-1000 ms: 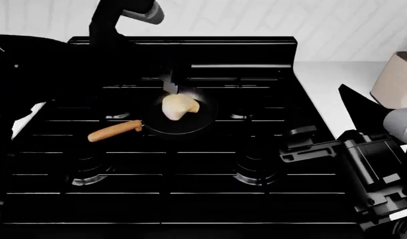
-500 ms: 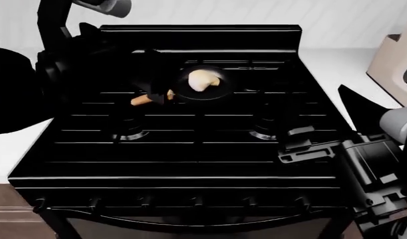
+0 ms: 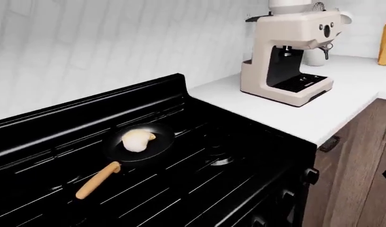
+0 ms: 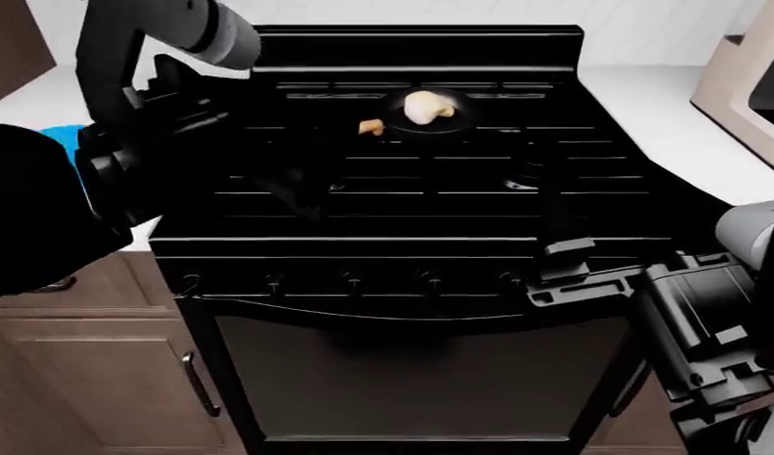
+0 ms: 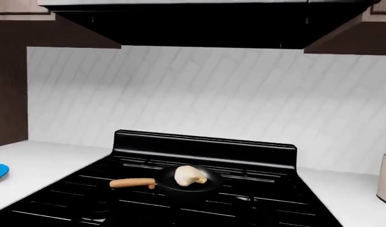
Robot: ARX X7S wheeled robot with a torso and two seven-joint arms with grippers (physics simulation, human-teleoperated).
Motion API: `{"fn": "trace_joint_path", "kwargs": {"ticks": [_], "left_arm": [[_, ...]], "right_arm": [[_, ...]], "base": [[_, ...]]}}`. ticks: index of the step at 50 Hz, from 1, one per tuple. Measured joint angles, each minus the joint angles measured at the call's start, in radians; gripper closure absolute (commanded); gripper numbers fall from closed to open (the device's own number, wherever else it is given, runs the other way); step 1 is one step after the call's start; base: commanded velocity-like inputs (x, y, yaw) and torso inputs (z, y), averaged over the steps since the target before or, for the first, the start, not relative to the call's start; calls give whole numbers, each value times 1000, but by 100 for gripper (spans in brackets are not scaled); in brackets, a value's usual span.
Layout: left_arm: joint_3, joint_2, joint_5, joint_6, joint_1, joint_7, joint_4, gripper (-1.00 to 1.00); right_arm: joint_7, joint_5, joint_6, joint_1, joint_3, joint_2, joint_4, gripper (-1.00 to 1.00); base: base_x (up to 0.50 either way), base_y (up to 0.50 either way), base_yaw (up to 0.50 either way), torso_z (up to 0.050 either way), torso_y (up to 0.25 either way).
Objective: Frozen meat rests on a plate on the counter. Retrieve the meat and place it in a pot on a burner. Then turn the burner on.
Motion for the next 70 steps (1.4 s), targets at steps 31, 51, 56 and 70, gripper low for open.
{"fn": "trace_joint_path", "kwargs": {"ticks": [31, 51, 56, 70], "left_arm": [[-43, 62, 758, 666, 782, -231, 438, -100], [-33, 82, 925, 791, 1006, -293, 428, -100], [-29, 82, 935, 794, 1017, -297, 429, -100], [-19, 83, 942, 801, 1028, -293, 420, -100]], "right_arm": [[36, -243, -112, -28, -67, -87, 50, -100], [75, -283, -114, -24, -107, -120, 50, -100], [84, -281, -111, -24, -108, -122, 50, -100], [106, -270, -93, -27, -114, -123, 60, -100]], "base": [[0, 0, 0, -3, 0], [0, 0, 0, -50, 0], [0, 0, 0, -50, 0], [0, 0, 0, -50, 0]]}}
